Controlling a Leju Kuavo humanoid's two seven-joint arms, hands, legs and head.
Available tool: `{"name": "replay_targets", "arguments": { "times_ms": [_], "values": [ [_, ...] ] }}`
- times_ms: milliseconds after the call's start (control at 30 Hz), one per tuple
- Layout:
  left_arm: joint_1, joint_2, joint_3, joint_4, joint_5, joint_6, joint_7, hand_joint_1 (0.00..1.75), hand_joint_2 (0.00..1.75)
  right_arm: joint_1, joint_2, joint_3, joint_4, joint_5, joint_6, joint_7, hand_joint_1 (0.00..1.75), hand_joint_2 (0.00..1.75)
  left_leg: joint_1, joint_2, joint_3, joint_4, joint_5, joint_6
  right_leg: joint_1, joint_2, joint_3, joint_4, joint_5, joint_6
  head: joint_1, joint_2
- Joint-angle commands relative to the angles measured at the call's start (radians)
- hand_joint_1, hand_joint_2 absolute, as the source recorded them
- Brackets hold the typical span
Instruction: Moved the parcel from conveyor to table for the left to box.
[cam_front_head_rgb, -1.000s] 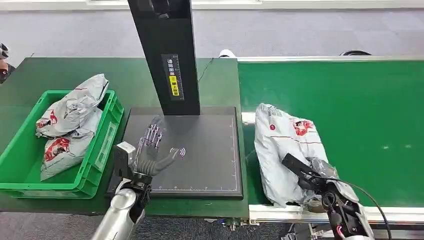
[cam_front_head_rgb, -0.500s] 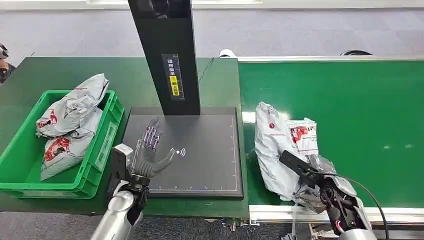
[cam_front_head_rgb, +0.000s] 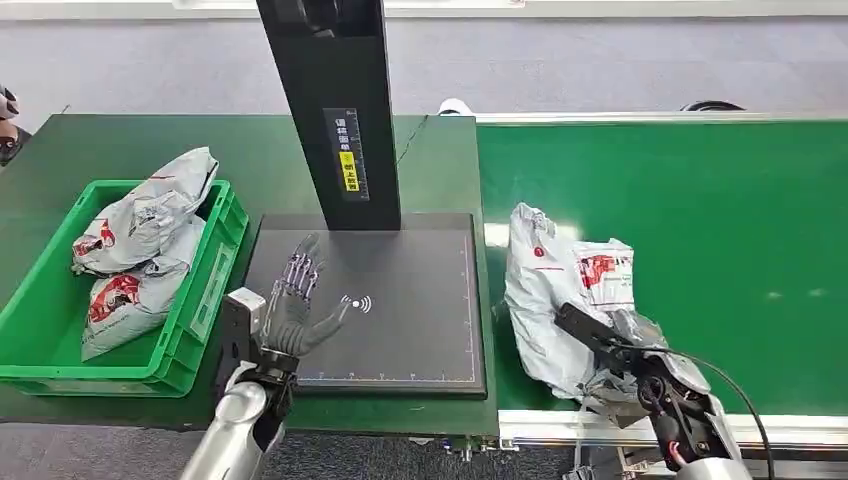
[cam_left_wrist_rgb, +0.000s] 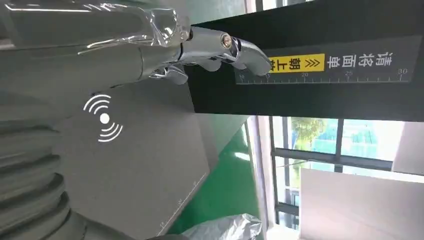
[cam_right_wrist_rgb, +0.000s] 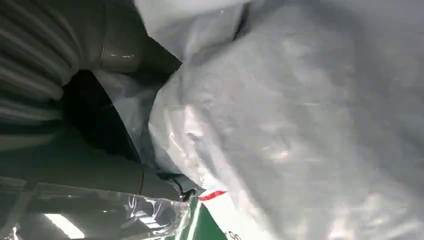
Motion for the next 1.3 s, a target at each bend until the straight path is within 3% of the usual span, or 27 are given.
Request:
{"name": "replay_targets", "arguments": {
  "times_ms": [33, 200, 233, 333, 400, 600, 1233, 1300],
  "values": [
    [0.082, 0.043, 0.024, -0.102, 0.032, 0.024, -0.026, 0.0, 1.75, 0.009, 0.046, -0.025, -0.167, -0.166, -0.183, -0.184, 1.75, 1.75, 0.0, 0.006, -0.001, -0.001, 0.0, 0.0, 0.0, 0.004, -0.002, 0.0, 0.001, -0.001, 0.0, 0.0],
    [0.099, 0.03, 0.031, -0.157, 0.033, 0.083, -0.079, 0.0, 1.75, 0.051, 0.084, -0.085, -0.318, -0.265, -0.324, -0.26, 1.75, 1.75, 0.0, 0.004, -0.004, 0.0, 0.0, 0.0, 0.0, 0.002, -0.005, 0.001, 0.001, -0.001, 0.0, 0.0],
    [0.1, 0.018, 0.031, -0.181, 0.038, 0.117, -0.163, 0.0, 1.75, 0.091, 0.147, -0.176, -0.414, -0.396, -0.539, -0.457, 1.75, 1.75, 0.0, 0.004, -0.004, 0.0, 0.0, 0.0, 0.001, 0.001, -0.005, 0.0, 0.0, -0.001, 0.0, 0.0],
    [0.091, 0.011, 0.0, -0.224, 0.046, 0.19, -0.154, 0.0, 1.75, 0.195, 0.164, -0.196, -0.619, -0.476, -0.614, -0.48, 1.75, 1.75, 0.001, 0.001, -0.005, 0.0, 0.0, 0.0, 0.001, -0.001, -0.005, 0.0, 0.0, -0.001, 0.0, 0.0],
    [0.086, 0.014, -0.012, -0.23, 0.057, 0.201, -0.155, 0.0, 1.75, 0.212, 0.169, -0.199, -0.659, -0.451, -0.707, -0.519, 1.75, 1.75, 0.0, -0.001, -0.007, 0.0, 0.0, 0.0, 0.001, -0.002, -0.006, 0.001, -0.001, -0.001, 0.0, 0.0],
    [0.076, 0.028, -0.041, -0.232, 0.078, 0.211, -0.165, 0.0, 1.75, 0.221, 0.18, -0.177, -0.729, -0.531, -0.839, -0.615, 1.75, 1.75, 0.0, 0.002, -0.007, 0.0, 0.0, 0.0, 0.0, -0.001, -0.007, 0.001, 0.0, -0.001, 0.0, 0.0],
    [0.074, 0.028, -0.041, -0.233, 0.077, 0.211, -0.164, 0.0, 1.75, 0.219, 0.18, -0.175, -0.729, -0.531, -0.838, -0.615, 1.75, 1.75, 0.0, 0.001, -0.005, 0.0, 0.0, 0.0, 0.0, -0.001, -0.006, 0.0, 0.0, -0.001, 0.0, 0.0],
    [0.073, 0.027, -0.039, -0.243, 0.082, 0.233, -0.185, 0.0, 1.75, 0.214, 0.204, -0.202, -0.756, -0.598, -0.863, -0.701, 1.75, 1.75, 0.0, 0.001, -0.005, 0.0, 0.0, 0.0, 0.001, -0.001, -0.005, 0.0, 0.0, -0.001, 0.0, 0.0]
  ]
}}
